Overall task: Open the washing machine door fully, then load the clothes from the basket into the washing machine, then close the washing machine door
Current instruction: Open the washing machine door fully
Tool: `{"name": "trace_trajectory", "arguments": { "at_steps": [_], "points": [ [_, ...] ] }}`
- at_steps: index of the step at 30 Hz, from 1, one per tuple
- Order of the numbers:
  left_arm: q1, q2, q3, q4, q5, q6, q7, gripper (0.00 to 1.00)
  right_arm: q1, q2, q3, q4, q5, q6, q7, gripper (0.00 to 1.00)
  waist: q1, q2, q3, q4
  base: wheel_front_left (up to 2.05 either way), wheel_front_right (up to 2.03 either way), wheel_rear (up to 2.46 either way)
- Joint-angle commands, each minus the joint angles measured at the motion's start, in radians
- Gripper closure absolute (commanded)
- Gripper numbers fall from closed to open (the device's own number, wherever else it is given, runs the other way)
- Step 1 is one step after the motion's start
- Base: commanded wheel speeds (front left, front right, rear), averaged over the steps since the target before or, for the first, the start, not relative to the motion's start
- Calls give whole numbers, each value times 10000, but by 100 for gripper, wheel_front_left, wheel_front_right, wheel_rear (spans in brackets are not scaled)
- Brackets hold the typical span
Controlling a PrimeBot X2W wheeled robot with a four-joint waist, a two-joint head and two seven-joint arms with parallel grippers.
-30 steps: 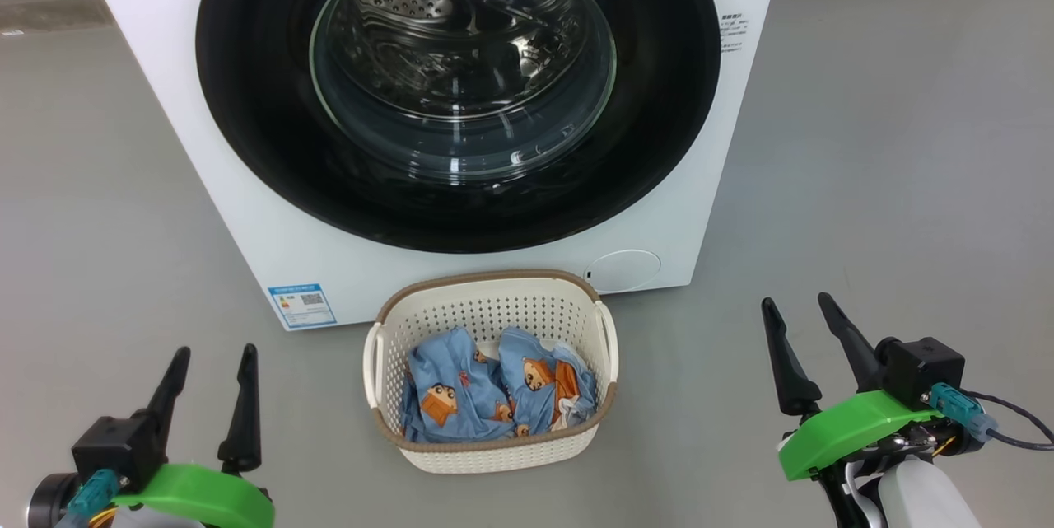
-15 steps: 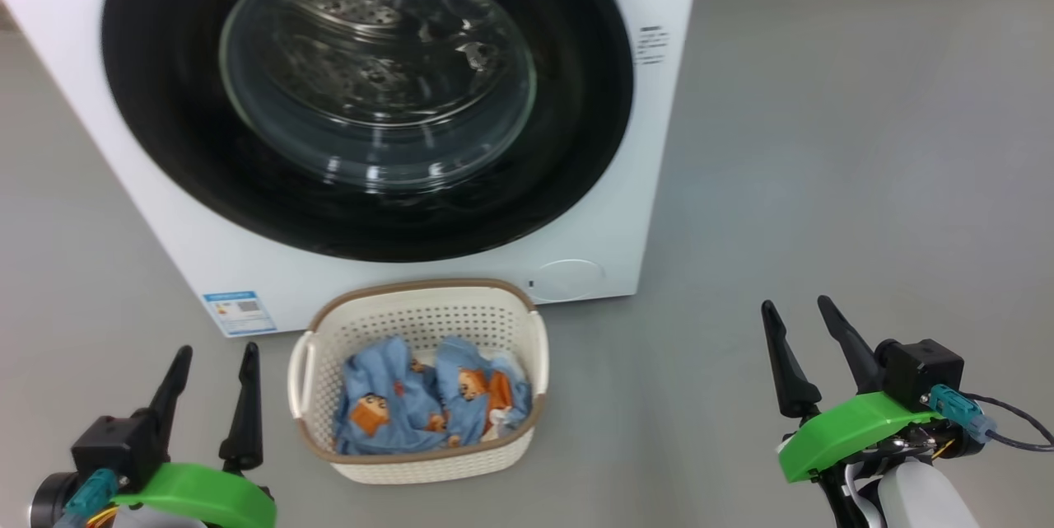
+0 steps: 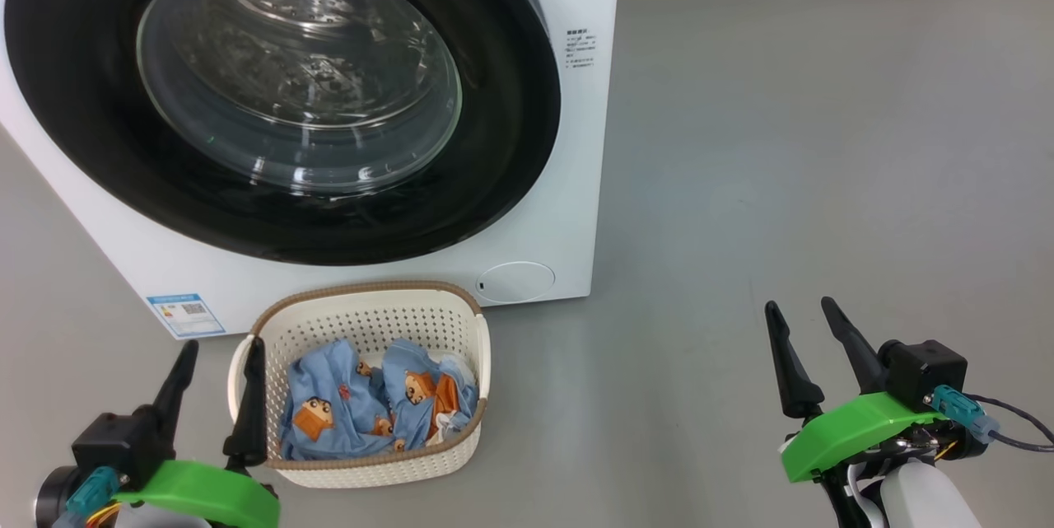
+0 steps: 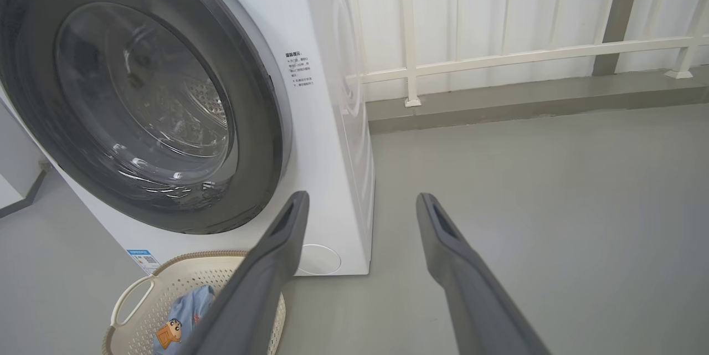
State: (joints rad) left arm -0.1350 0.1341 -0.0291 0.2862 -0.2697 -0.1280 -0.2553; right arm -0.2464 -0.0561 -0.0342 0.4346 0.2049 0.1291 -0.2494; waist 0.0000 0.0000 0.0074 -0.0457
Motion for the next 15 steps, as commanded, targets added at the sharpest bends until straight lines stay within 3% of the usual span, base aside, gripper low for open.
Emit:
{"name": "trace_trajectory", "arguments": {
  "at_steps": [1,15],
  "points": [
    [-477,227,331,-321,39,-13,-65,0,-299,44,240,-189,190,16,-121,0,0,0,8,-7,0,0,0],
    [-362,145,498,-489,357,-19,-65,0,-281,50,150,-268,70,16,-123,0,0,0,30,-56,0,0,0]
  ]
}}
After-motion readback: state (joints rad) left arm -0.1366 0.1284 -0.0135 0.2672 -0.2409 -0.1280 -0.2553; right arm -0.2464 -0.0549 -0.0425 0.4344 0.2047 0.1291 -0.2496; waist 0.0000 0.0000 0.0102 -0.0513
